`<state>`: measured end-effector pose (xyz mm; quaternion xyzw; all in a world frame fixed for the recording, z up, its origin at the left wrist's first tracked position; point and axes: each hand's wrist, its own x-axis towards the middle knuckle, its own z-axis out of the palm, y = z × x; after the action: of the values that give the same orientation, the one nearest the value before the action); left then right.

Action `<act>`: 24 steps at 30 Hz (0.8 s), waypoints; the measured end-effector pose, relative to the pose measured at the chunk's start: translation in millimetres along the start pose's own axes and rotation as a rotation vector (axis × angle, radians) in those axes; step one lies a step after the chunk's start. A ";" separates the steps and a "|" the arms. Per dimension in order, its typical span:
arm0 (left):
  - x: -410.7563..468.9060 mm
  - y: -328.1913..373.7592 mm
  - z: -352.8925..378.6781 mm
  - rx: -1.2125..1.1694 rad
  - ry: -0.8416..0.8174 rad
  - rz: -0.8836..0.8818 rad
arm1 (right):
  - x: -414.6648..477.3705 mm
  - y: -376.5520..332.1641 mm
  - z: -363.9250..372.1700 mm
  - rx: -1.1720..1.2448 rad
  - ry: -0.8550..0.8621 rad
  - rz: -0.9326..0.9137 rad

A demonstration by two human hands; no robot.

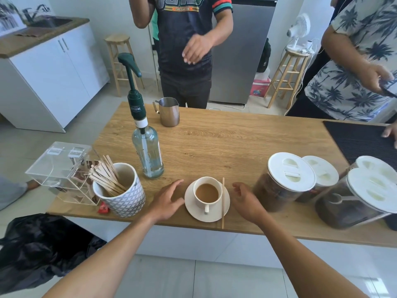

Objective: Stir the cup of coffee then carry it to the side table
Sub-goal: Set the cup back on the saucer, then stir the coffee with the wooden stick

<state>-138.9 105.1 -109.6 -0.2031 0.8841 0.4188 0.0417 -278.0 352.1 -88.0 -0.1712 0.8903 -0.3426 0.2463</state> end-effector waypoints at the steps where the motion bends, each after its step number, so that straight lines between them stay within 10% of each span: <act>1: -2.0 -2.6 0.8 0.013 0.019 -0.005 | 1.3 0.9 -0.8 0.028 0.018 0.017; 24: 6.0 -42.0 37.6 0.549 0.300 0.175 | 57.9 -12.0 8.3 -0.015 0.117 0.130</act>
<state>-131.4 107.9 -165.7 -0.1670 0.9745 0.1319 -0.0719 -319.3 311.9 -103.6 -0.0947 0.9148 -0.3288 0.2146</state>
